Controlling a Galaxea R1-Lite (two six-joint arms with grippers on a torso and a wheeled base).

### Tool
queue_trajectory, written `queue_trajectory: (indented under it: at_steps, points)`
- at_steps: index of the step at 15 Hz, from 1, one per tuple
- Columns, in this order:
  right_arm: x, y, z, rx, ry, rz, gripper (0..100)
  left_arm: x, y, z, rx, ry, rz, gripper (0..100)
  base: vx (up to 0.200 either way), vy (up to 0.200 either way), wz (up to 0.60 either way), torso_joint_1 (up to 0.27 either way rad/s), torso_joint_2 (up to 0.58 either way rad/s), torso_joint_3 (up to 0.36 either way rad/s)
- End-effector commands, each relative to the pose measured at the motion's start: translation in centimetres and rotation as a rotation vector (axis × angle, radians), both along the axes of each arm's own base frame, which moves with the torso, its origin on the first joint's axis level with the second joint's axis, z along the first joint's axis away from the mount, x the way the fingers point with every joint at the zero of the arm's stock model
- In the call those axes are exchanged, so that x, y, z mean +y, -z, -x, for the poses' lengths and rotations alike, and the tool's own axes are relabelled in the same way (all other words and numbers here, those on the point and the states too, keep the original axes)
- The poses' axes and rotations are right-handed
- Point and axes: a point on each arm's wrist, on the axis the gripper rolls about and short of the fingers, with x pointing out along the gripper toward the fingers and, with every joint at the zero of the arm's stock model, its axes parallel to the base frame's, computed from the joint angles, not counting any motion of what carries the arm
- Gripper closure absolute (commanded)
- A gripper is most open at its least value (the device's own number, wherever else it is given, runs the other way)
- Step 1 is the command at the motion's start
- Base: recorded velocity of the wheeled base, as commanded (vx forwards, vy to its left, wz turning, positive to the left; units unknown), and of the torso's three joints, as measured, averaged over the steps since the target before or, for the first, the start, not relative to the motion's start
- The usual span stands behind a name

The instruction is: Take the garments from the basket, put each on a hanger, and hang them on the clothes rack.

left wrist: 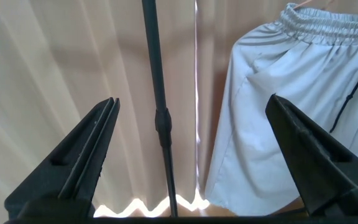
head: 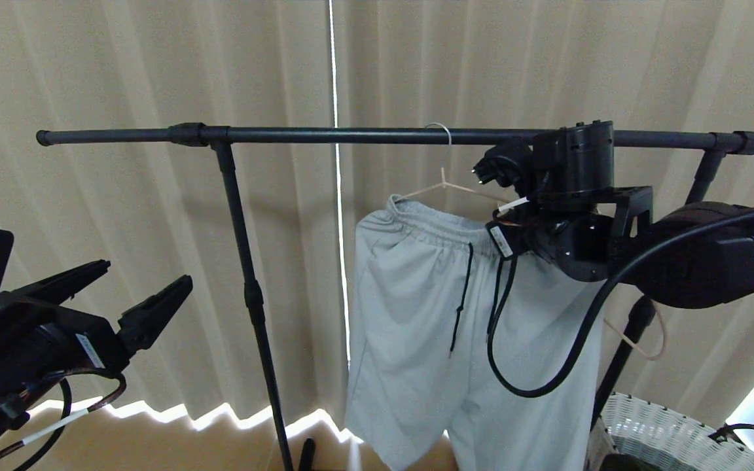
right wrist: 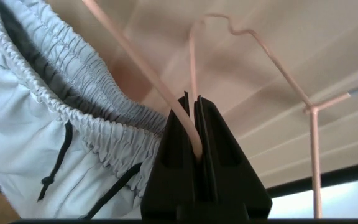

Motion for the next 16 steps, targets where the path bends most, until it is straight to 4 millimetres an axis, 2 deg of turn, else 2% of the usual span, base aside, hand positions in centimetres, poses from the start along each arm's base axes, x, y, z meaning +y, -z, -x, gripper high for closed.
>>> queue_trajectory:
  at_steps: [1,10,11,16]
  points:
    - [0.4,0.2,0.0,0.003,-0.009,0.002,100,0.0,0.0,0.0,-0.001,0.000,0.000,0,0.000,0.000,0.00,0.000,0.00,0.000]
    - [1.3,0.2,0.5,0.003,-0.036,0.001,100,0.0,0.1,-0.1,0.005,0.000,-0.002,0,0.000,0.000,0.00,0.000,0.00,0.000]
    - [1.5,0.3,0.6,0.004,-0.043,-0.001,0,0.0,0.0,-0.1,0.004,0.000,-0.001,0,0.000,0.000,0.00,0.000,0.00,0.000]
    - [2.4,0.1,1.1,-0.014,-0.072,-0.024,0,0.0,0.1,-0.1,0.007,0.000,-0.002,0,0.000,0.000,0.00,0.000,0.00,0.000]
